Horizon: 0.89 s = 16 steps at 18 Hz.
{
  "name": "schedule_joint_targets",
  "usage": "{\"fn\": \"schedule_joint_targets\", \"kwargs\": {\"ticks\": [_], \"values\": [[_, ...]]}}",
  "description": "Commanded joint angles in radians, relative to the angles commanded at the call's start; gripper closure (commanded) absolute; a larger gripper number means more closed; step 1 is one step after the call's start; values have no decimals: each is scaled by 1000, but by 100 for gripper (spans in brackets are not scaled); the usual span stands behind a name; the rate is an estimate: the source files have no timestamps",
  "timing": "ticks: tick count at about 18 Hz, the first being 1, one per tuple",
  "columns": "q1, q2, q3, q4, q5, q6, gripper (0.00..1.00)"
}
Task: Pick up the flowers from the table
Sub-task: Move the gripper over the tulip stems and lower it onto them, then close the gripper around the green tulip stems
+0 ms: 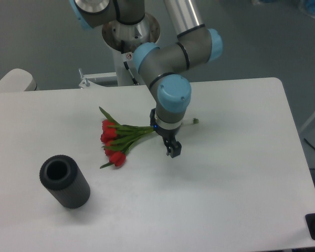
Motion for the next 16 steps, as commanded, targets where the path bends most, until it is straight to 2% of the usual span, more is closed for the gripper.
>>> {"fn": "schedule_joint_targets", "kwargs": {"ticks": [5, 9, 10, 11, 12, 13, 14, 15, 16], "values": [[-31, -11, -43, 6, -2, -12, 0], [-43, -34, -71, 78, -2, -12, 0], [-43, -38, -69, 80, -2, -12, 6], [-43, -38, -69, 80, -2, -12, 27], [-43, -38, -69, 81, -2, -12, 53], [-43, -40, -69, 80, 0, -14, 71], [-43, -40, -68, 80, 0, -14, 83], [-43, -41, -68, 80, 0, -14, 90], [-43, -41, -66, 80, 0, -17, 90]]}}
